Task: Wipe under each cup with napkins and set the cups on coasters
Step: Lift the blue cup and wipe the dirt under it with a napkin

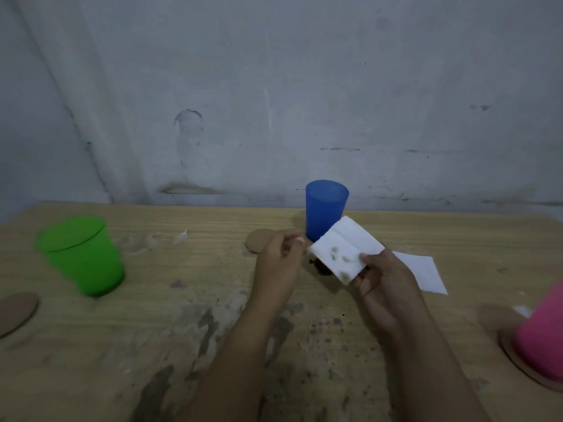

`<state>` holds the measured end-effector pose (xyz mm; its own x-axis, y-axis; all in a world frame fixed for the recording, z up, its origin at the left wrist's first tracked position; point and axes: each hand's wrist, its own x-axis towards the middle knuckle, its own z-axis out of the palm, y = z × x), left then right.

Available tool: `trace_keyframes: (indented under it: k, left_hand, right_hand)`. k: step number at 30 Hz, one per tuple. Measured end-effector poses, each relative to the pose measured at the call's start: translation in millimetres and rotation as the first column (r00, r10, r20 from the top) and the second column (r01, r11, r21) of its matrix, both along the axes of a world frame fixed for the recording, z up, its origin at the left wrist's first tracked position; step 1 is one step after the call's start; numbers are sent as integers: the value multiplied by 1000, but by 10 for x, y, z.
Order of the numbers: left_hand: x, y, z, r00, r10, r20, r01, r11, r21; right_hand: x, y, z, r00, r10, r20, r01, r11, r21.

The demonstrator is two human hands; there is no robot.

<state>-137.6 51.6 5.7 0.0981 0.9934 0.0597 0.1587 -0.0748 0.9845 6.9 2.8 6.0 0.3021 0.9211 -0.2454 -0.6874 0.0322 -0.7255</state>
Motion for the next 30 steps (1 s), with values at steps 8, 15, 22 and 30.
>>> trace_keyframes:
  k: [8,15,22,30]
  left_hand:
    - [-164,-23,-86,957,-173,232,222,953,-205]
    - [-255,211,-132,916,-298,268,360,907,-221]
    - [-288,250,-154,865,-359,349,451,862,-230]
    - [-290,288,-180,880,-292,375,375,911,-170]
  right_hand:
    - [-111,-67,13,941,224,252,-222,974,-37]
    - [-126,-20,-71,881,249,402,-247,967,-58]
    - [-115,21,-106,891,198,409,-209,978,-20]
    - [-85,19,-45,927,155,341,-188,980,63]
